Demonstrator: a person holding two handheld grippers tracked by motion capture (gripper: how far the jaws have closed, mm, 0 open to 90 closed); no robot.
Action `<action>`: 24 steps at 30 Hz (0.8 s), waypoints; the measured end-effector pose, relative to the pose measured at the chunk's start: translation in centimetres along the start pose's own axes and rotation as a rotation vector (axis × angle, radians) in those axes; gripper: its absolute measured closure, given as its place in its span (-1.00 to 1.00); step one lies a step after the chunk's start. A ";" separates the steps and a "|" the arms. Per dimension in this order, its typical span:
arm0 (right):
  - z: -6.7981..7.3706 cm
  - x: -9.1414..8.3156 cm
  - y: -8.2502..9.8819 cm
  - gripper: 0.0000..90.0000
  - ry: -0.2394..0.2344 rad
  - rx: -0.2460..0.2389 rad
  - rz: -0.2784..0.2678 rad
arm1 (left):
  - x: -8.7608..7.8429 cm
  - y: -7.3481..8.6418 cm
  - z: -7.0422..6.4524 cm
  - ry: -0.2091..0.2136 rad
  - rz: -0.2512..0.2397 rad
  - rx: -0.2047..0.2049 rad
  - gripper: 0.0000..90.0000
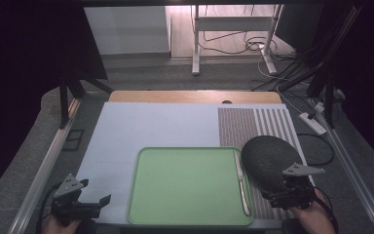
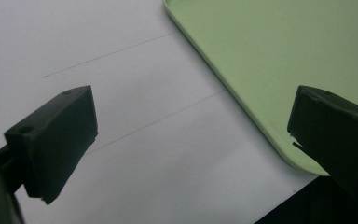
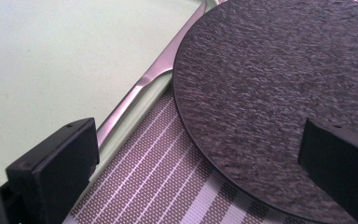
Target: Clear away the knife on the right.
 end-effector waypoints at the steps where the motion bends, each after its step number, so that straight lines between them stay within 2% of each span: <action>1: 0.0 -0.1 0.0 -1.00 0.000 0.003 -0.001 | 0.0 0.0 0.0 0.000 0.000 0.000 -0.95; 14: -0.3 -0.5 0.6 -1.00 0.011 0.014 -0.004 | 0.0 0.0 0.1 0.002 -0.004 -0.006 -0.95; 24: -0.8 -1.1 1.3 -1.00 0.024 0.047 -0.009 | -0.2 0.0 0.2 0.017 -0.019 -0.020 -0.95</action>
Point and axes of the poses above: each handheld gripper's, and its own axes: x roughly forward along the jaws, y roughly out of its underside, z roughly to its left, the point moved 8 cm from there along x, roughly forward along the jaws, and after that the axes turned 15 degrees about z, right-handed, at the moved point
